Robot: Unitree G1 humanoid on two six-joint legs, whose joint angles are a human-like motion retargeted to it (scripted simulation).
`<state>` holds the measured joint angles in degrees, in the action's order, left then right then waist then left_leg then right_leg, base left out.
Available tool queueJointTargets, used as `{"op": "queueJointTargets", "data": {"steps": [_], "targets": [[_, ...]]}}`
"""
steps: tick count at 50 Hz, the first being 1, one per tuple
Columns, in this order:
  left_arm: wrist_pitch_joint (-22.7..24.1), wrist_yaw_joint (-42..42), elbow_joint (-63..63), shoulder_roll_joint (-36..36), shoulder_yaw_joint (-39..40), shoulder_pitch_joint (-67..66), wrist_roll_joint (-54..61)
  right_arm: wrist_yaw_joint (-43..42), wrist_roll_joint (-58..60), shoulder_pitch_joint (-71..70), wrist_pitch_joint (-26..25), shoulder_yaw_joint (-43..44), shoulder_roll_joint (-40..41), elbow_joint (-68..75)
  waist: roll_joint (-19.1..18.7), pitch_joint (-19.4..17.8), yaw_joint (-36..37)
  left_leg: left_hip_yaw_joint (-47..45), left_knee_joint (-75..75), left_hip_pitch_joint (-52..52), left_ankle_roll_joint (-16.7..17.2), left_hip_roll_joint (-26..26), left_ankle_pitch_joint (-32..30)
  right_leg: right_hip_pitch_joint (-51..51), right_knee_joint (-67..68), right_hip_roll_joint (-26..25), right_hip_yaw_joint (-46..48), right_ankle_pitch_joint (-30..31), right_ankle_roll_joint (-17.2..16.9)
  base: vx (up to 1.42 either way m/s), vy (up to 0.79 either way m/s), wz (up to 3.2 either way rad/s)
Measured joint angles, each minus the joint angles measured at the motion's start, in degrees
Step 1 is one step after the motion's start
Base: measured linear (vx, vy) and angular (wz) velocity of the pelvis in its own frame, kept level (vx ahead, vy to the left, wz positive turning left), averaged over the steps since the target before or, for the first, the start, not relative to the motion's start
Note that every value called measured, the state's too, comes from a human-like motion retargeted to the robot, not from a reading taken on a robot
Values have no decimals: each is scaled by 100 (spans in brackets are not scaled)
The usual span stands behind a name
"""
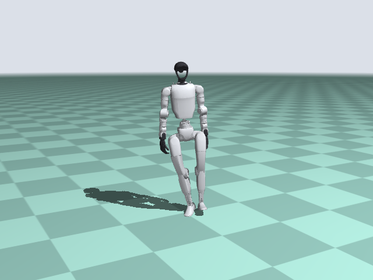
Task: Upper body actions
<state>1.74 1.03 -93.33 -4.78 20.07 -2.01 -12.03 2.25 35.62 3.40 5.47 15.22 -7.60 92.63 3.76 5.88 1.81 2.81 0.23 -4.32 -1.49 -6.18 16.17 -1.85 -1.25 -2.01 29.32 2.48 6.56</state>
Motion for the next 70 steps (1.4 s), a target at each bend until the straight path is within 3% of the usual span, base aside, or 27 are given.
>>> {"op": "queueJointTargets", "data": {"steps": [15, 21, 25, 29, 33, 35, 36, 37, 39, 45, 50, 53, 57, 61, 65, 70], "targets": [[33, -52, 19, -14, 187, -58, -36, 122, 45, -153, 42, 62, -67, -219, 89, -169, 50, -68, 1215, -359, 144, -52, 367, -198, 158, 290, -537, 203, -89, -2, 3, -22], [71, -82, 58, 38, 343, -198, -30, 144, -1, -195, 80, 120, -140, -365, 307, -249, 440, 1302, 1591, -513, -963, -703, 109, -394, 238, 683, -1276, 504, -193, 8, 10, -140], [78, -103, 8, 39, 384, -275, -30, 179, -15, -251, 86, 150, -175, -414, 316, -361, 827, 1977, 1193, -234, -1110, -839, -105, -513, 258, 681, -1847, 754, -251, 17, 10, -194], [25, -87, -183, 27, 267, -221, -27, 208, -5, -316, 87, 234, -198, -499, 170, -288, 410, 1071, 687, -59, -1324, -551, 57, -665, 229, 712, -1915, 964, -362, 10, 11, -71], [-43, -101, -327, -44, 100, 69, -136, 154, -291, -401, 79, 336, -78, -661, 114, -357, 125, 593, 448, -126, -1346, -489, -120, -989, 374, 673, -2310, 1090, -243, -14, 14, -116], [-30, -75, -251, -131, -145, 210, -180, 139, -603, -484, 119, 429, 4, -672, 69, -595, 158, 236, 296, 27, -1351, -364, -177, -1057, 560, 572, -2379, 1051, 103, -27, 10, -171], [-29, -35, -202, -185, -275, 250, -234, 176, -707, -512, 121, 462, 34, -663, 18, -670, 205, 17, 242, 83, -1351, -270, -195, -1094, 628, 490, -2325, 1009, 432, -24, 17, -195], [-33, -3, -166, -235, -391, 284, -293, 211, -781, -527, 117, 484, 61, -659, -40, -733, 211, -170, 195, 144, -1351, -189, -205, -1103, 684, 473, -2182, 924, 689, -22, 29, -175], [-66, 19, -161, -323, -533, 337, -433, 268, -779, -516, 87, 472, 86, -666, -178, -805, 51, -422, 146, 307, -1351, -88, -160, -979, 757, 718, -1503, 526, 844, -18, 48, -141], [-138, -118, -247, -465, -538, 400, -499, 173, -419, -641, 56, 260, 9, -558, -409, -1028, -50, -1555, 134, 830, -1351, 282, 273, -442, 662, 997, 361, -954, 844, -14, 33, -237], [-201, -72, -337, -402, -472, 312, -430, 62, -379, -871, -7, 225, 50, -451, -527, -971, -169, -2918, 107, 694, -1351, 632, 386, -306, -17, 630, 2515, -1873, 844, -68, 21, -323], [-220, -104, -313, -365, -500, 298, -523, 85, -629, -982, 4, 338, 72, -430, -526, -820, -394, -3567, 27, 605, -1351, 575, 524, -378, -104, 665, 3788, -2308, 297, -63, 39, -292], [-253, -115, -267, -378, -530, 408, -620, 96, -959, -1122, 5, 455, 59, -360, -461, -592, -701, -4670, -87, 503, -1314, 399, 734, -663, -51, 785, 4909, -2457, -385, -54, 39, -248], [-334, -84, -230, -517, -562, 622, -625, -15, -1183, -1130, 3, 604, 43, -217, -416, -487, -1012, -5495, -89, 573, -1128, 333, 954, -859, 83, 804, 5017, -2277, -643, -39, 24, -196], [-379, -85, -58, -590, -539, 912, -566, -174, -1383, -1005, -9, 907, -11, -17, -536, -460, -1425, -5822, -36, 660, -961, 363, 1124, -910, 107, 737, 4875, -1973, -519, -29, 13, -101], [-302, 52, 434, -428, -388, 1299, -348, -394, -1833, -667, -30, 1416, -143, 379, -878, -428, -1898, -5878, -20, 789, -764, 475, 1250, -907, 98, 564, 4563, -1622, 117, -12, 1, -10]]}}
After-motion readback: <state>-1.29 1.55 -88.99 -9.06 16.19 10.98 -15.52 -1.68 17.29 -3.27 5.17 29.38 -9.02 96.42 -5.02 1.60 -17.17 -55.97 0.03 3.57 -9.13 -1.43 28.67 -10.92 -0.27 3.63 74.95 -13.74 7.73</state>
